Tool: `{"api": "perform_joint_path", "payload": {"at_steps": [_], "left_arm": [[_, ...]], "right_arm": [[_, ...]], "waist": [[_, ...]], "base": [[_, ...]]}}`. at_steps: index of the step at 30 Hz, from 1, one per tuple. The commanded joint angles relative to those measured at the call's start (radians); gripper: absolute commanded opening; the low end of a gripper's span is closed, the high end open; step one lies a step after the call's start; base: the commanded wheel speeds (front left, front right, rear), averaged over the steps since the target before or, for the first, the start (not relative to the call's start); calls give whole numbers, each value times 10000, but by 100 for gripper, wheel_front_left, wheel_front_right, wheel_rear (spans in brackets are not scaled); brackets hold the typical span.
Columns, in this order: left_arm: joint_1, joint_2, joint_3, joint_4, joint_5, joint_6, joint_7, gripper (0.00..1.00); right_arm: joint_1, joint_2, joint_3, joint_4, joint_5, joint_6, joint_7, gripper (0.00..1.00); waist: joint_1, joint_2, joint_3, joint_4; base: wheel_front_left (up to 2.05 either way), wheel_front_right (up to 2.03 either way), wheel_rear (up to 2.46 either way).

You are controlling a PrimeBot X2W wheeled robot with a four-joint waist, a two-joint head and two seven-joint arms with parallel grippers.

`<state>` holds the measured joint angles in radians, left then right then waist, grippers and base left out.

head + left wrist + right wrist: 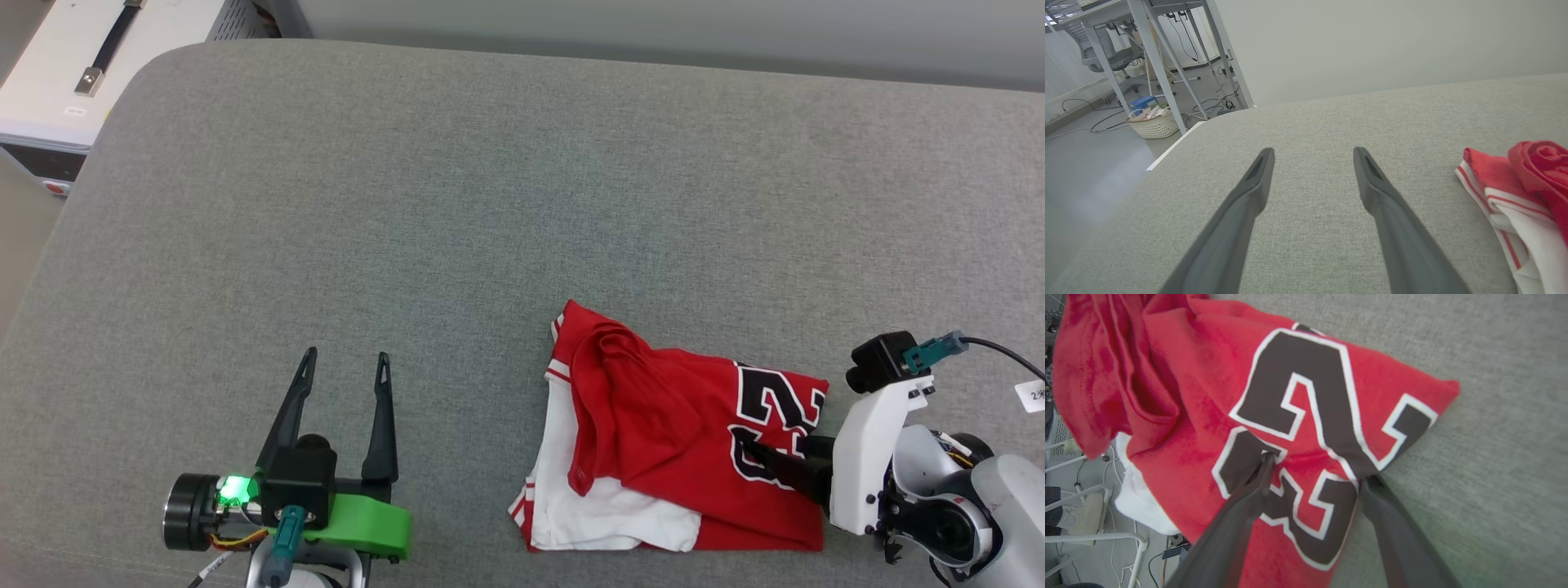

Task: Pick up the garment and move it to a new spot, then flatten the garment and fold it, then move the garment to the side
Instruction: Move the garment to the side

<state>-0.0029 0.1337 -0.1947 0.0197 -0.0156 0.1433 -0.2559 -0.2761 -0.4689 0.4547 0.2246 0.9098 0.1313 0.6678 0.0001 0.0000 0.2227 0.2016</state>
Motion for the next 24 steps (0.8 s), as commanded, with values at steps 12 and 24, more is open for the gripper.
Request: {"api": "perform_joint_path", "payload": {"at_steps": [12,24], "left_arm": [[149,61,34,127,42,72,-59,100],[331,115,65,59,74,110,-59,100]], "right_arm": [[-688,-745,1024,-267,148,-6,-1626,0],[-2133,-2476,1445,-1048,-991,-6,-2483,0]], "waist": [[-1,0,-525,-779],[-1,0,-766,-2661]], "base": [[0,0,0],[0,0,0]]}}
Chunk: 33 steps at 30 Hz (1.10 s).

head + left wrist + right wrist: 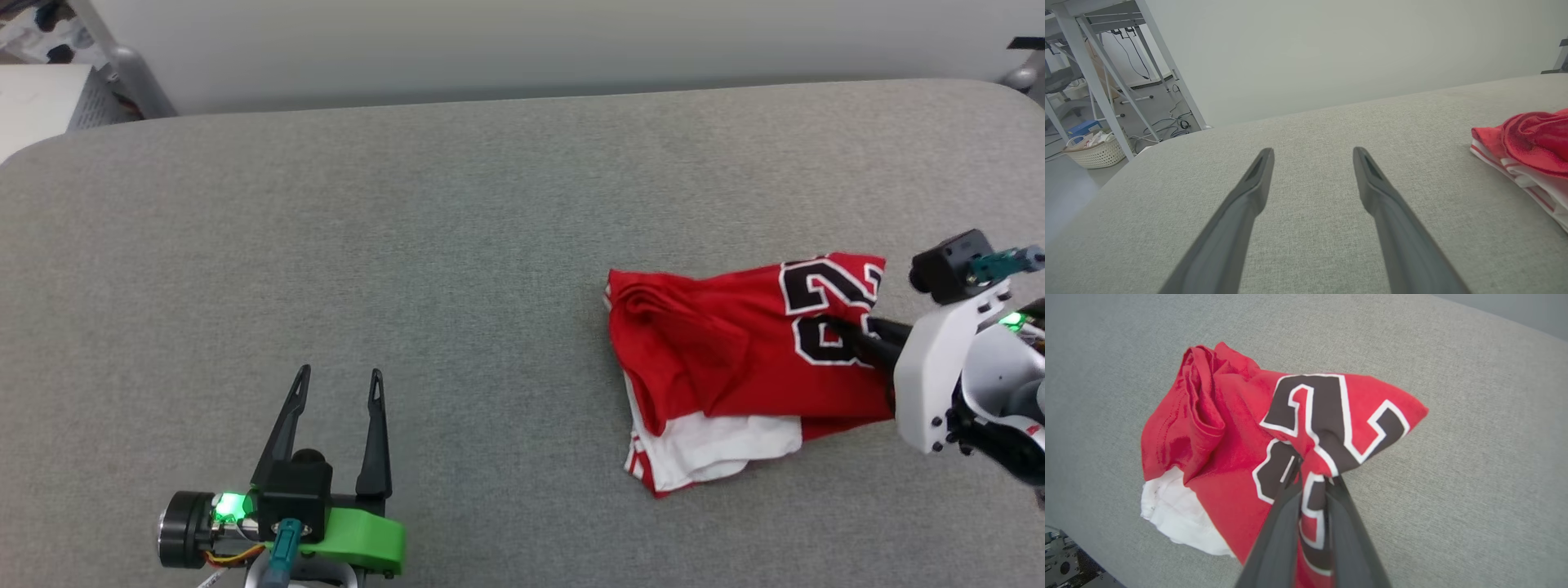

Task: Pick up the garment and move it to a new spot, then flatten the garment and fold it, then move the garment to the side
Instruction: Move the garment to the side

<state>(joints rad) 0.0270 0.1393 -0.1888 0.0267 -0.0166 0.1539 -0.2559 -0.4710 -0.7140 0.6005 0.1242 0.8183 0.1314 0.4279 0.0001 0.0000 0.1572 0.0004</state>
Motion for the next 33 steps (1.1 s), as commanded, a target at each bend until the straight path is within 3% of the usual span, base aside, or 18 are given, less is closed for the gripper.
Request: {"api": "perform_joint_path", "payload": {"at_steps": [1,9,15,24,33], "left_arm": [[18,67,-1,-18,94,8,-59,100],[-135,179,-19,-138,165,56,-59,100],[-530,374,-36,-432,275,83,-59,100],[-1539,641,-84,-964,415,239,-59,100],[-2084,913,-120,-1329,448,470,-59,100]], "right_arm": [[-341,-129,-10,-51,-146,-7,-109,0],[-1111,-752,109,6,-621,-7,-228,0],[-1658,-1452,-36,512,-986,-7,-293,0],[-2948,-2329,-694,2110,-1739,-7,-695,0],[-4203,-2359,-1092,4022,-2200,-7,-973,0]], "waist": [[-1,0,-101,-793],[-1,0,241,-1354],[-1,0,1177,-1366],[-1,0,3008,-1197],[-1,0,3809,-1167]], "base": [[0,0,0],[0,0,0],[0,0,0],[0,0,0],[0,0,0]]}}
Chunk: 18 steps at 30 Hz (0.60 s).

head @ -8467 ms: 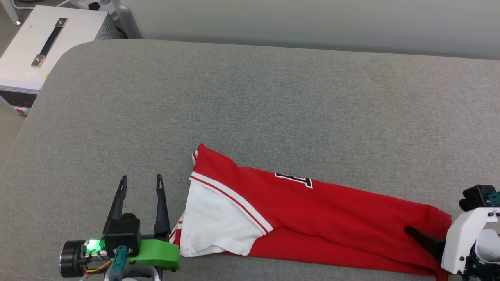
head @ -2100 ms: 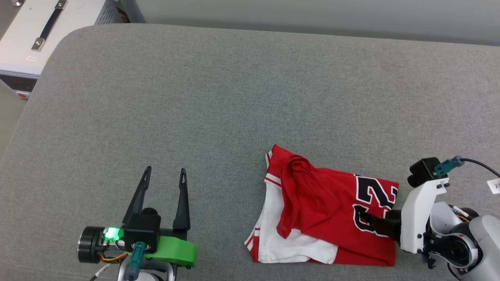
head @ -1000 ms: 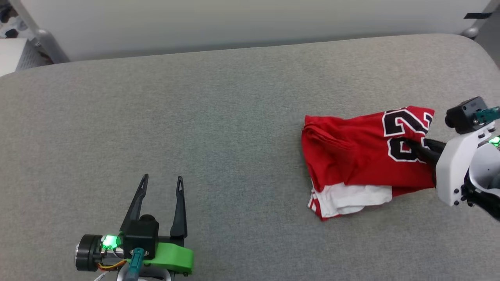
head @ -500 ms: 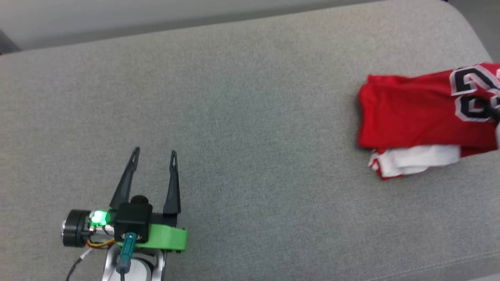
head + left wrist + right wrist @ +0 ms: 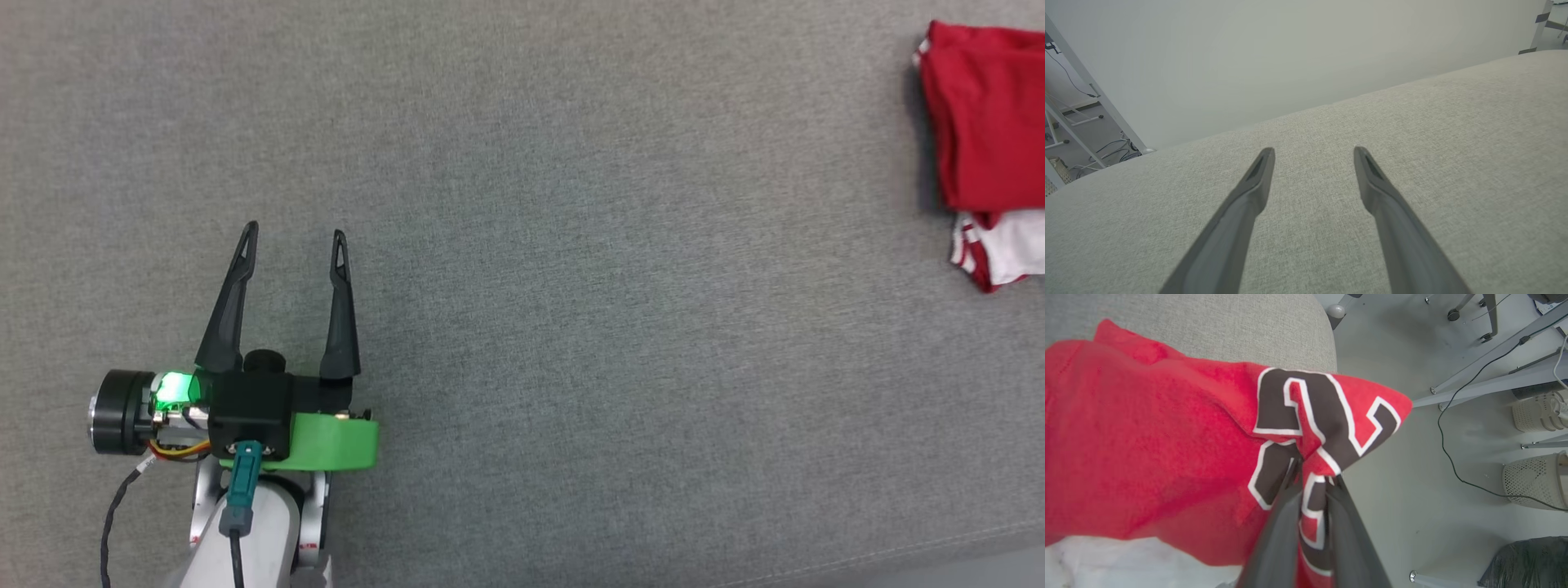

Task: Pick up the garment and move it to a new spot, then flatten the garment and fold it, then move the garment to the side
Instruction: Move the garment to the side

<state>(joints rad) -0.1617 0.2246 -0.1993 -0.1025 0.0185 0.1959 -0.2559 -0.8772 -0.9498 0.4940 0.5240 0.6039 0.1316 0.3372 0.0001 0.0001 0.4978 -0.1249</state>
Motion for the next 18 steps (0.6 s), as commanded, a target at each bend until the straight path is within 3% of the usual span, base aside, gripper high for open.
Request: {"api": "perform_joint_path", "payload": {"at_steps": [1,9,10,18], "left_arm": [[-219,64,-51,-89,113,97,-59,100],[-388,135,-259,-126,39,273,-59,100],[-389,116,-302,-82,1,334,-59,100],[141,34,-365,151,-206,557,-59,100]], "right_arm": [[-261,8,-85,251,-96,-9,-99,0],[-880,196,-473,1656,-334,-9,-393,0],[-934,337,-606,2029,-429,-9,-517,100],[-678,1014,-967,2632,-865,-9,-1960,100]], "waist": [[-1,-1,442,113],[-1,-1,528,338],[-1,-1,388,409],[-1,-1,-747,530]], "base": [[0,0,0],[0,0,0],[0,0,0],[0,0,0]]}}
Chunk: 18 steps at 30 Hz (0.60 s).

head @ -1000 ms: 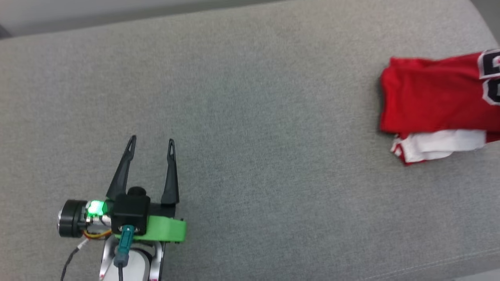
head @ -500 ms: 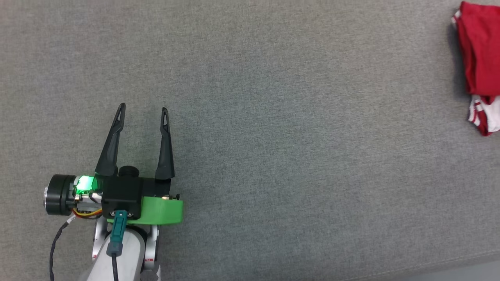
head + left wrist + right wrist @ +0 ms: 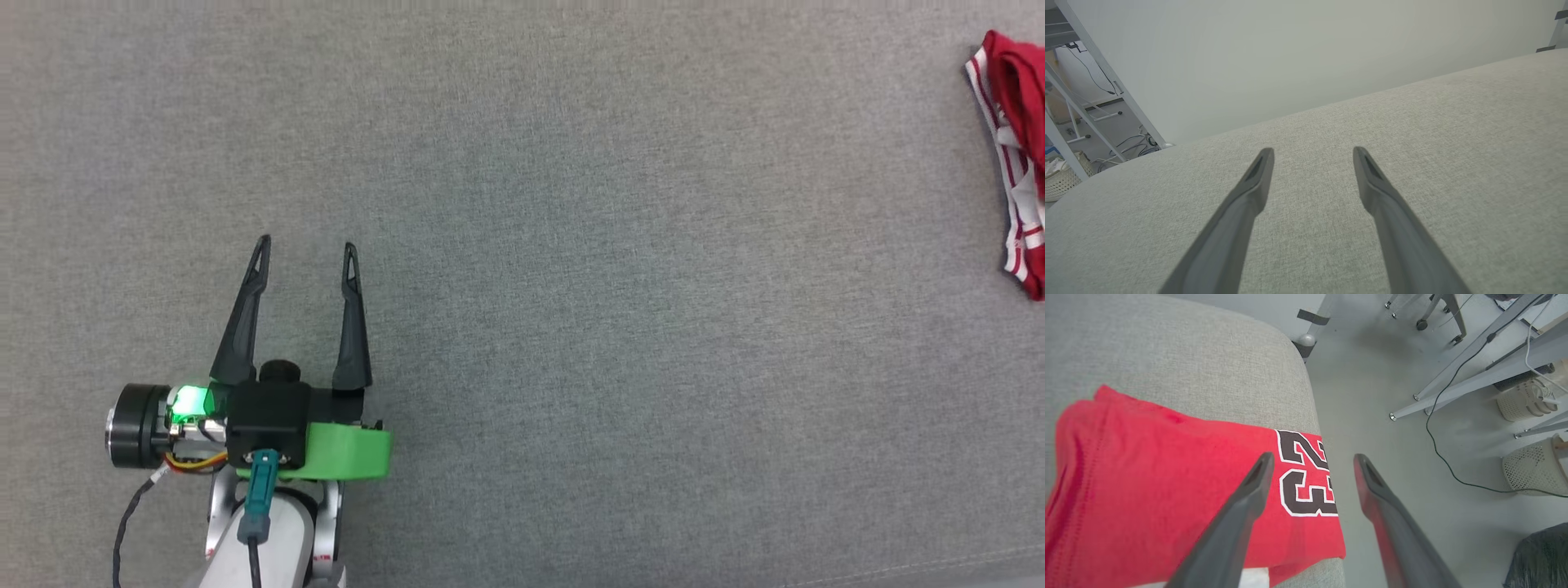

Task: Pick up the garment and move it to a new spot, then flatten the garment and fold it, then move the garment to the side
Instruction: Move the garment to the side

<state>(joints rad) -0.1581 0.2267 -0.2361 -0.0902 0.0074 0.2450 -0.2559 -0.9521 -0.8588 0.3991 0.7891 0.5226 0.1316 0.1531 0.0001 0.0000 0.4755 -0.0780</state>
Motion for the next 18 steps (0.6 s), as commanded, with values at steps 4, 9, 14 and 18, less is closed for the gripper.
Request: {"api": "perform_joint_path", "payload": {"at_steps": [4,9,14,18], "left_arm": [[496,0,20,138,-200,109,-59,100],[1046,-5,111,310,-340,110,-59,100],[1422,-40,267,426,-450,76,-59,100],[1645,-61,438,584,-530,-7,-59,100]], "right_arm": [[413,528,-187,-309,-168,-9,-1219,100],[877,1130,-730,-831,-633,-9,-2802,100],[1528,2131,-1598,-1480,-1277,-9,-3722,100],[2432,3193,-2260,-2495,-1932,-9,-4035,100]], "waist": [[-1,0,-1264,124],[-1,0,-2042,233],[-1,0,-2634,380],[-1,0,-3123,577]], "base": [[0,0,0],[0,0,0],[0,0,0],[0,0,0]]}}
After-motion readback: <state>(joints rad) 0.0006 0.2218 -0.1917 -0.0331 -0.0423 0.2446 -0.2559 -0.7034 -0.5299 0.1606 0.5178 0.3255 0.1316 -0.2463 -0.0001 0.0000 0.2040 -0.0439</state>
